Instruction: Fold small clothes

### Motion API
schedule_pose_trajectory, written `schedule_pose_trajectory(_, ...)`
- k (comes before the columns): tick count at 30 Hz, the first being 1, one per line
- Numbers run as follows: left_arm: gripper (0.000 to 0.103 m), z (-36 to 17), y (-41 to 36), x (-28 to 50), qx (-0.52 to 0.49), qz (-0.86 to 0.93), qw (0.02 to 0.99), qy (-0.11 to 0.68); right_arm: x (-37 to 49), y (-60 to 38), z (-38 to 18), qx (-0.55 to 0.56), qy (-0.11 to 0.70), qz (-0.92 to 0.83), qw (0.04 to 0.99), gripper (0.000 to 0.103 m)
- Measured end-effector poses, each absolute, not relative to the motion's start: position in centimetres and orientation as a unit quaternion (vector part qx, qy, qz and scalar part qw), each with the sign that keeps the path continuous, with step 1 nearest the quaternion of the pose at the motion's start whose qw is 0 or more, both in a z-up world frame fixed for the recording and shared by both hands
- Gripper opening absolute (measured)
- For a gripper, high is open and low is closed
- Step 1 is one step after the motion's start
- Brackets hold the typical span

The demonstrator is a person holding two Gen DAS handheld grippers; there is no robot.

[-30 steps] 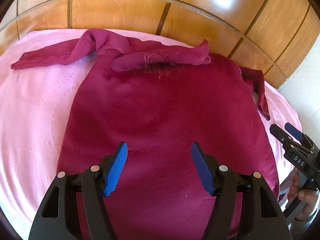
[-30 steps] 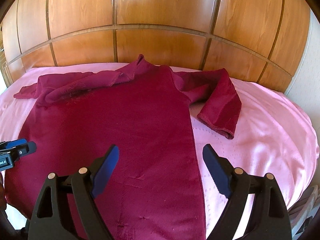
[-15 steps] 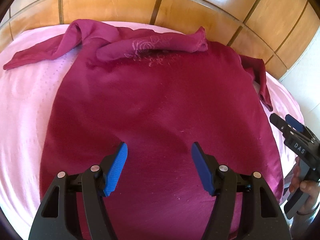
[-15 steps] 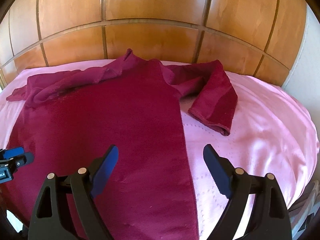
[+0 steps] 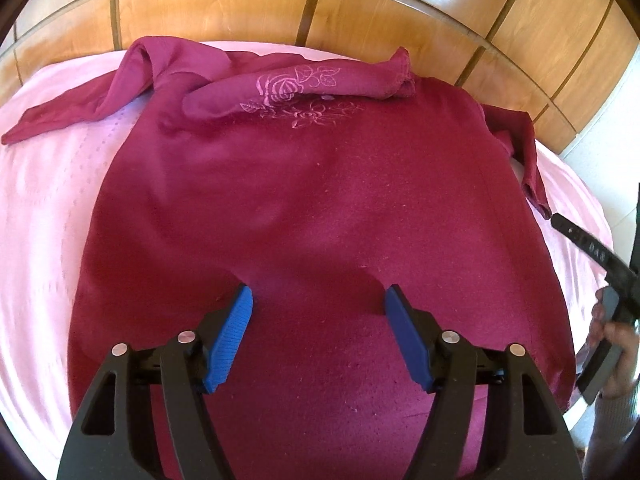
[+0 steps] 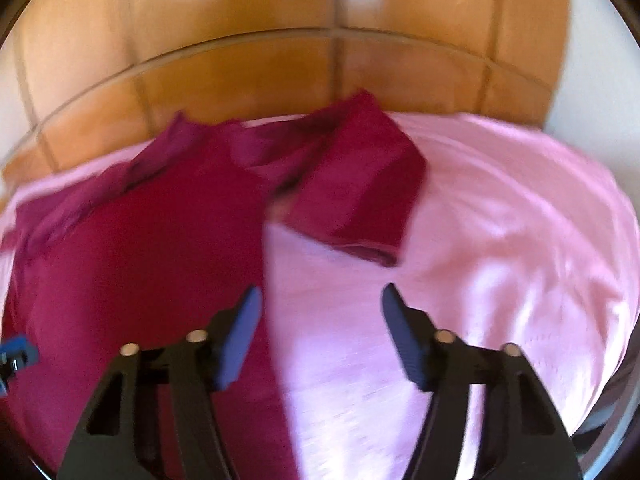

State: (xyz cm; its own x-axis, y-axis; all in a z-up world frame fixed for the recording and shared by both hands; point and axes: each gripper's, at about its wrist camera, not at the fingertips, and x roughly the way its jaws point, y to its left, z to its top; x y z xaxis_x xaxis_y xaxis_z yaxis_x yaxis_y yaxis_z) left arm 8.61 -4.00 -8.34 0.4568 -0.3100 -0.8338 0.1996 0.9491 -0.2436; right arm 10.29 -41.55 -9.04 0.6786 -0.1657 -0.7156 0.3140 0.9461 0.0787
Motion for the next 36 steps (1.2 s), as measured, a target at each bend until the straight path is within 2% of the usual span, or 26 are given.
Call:
schedule_pose_trajectory(5,0.067,-8.5,-3.8,8.8,-0.066,-0.151,0.851,0.499,10.7,-43.5,-9.2,0.091,0.366,-0.119,0.918,0.057)
schedule_pose_trajectory(13,0.067,-8.5,-3.8,9.0,-0.072,-0.151,0.85,0.5,16.2,-42.2,-11.8,-0.001,0.397,-0.093,0.913,0.059)
schedule_pose_trajectory(14,0.067,-8.5,-3.8,9.0,-0.072,-0.15,0.85,0.5,16.8,-42.4,-11.8,-0.001,0.398,-0.086,0.913,0.05)
schedule_pose_trajectory(15,0.067,-8.5,-3.8,9.0,-0.072,-0.15,0.85,0.5,17.0,-42.5,-11.5,-0.002,0.398,-0.09,0.913,0.024)
schedule_pose_trajectory(16,0.067,-8.4,-3.8,9.0,-0.072,-0.149,0.85,0.5,17.2,-42.8,-11.1,-0.001,0.399,-0.1,0.911,0.007)
schedule_pose_trajectory(17,0.067,-8.4,-3.7,9.0,-0.073,-0.15,0.85,0.5,17.2,-43.4,-10.4,0.012,0.396,-0.102,0.912,0.006)
schedule_pose_trajectory(23,0.067,-7.1,-1.0,9.1,-0.122,-0.166,0.846,0.491,14.1,-51.0,-2.3,0.139,0.308,-0.143,0.93,0.006)
schedule_pose_trajectory(27,0.067,-6.1,3.4,9.5,-0.145,-0.121,0.857,0.479,14.5,-57.3,0.2,0.173,0.287,-0.215,0.917,0.006)
schedule_pose_trajectory(31,0.067,-5.9,8.7,10.0,-0.171,-0.045,0.864,0.472,17.2,-62.8,0.0,0.153,0.309,-0.309,0.886,0.006)
schedule_pose_trajectory(36,0.067,-6.0,14.8,10.9,-0.196,0.051,0.858,0.471,20.4,-66.4,-3.4,0.114,0.366,-0.39,0.837,0.006)
